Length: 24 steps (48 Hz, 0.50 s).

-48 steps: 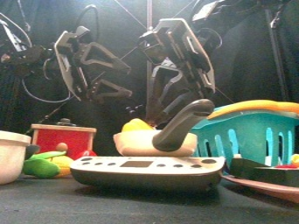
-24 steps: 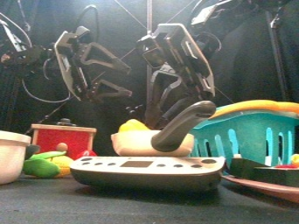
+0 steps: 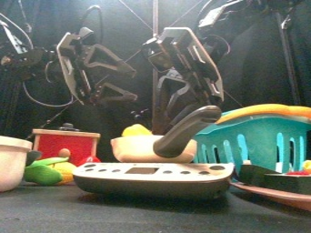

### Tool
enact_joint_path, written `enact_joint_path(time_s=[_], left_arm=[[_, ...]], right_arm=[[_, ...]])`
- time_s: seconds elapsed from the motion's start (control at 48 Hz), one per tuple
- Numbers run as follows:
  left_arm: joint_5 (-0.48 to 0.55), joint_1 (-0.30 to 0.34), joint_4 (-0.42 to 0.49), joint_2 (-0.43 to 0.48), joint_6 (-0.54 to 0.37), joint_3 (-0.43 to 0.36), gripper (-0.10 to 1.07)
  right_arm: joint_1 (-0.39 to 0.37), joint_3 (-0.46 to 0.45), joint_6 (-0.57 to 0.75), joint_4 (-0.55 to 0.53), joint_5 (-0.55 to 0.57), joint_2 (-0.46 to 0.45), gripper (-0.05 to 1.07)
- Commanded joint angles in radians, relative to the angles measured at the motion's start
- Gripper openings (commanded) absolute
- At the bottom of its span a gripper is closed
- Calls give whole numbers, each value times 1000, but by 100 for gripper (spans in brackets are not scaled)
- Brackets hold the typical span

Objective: Assemble squash

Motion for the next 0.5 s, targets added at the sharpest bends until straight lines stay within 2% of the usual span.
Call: enact_joint_path(time_s=[0.0, 0.479], left_arm=[[-3, 2, -2, -12, 0, -8, 99], [-3, -2, 2, -100, 0, 80, 99]], right_arm=[[0, -6, -2, -9, 18, -74, 59], [2, 17, -2, -150, 12, -117, 60]])
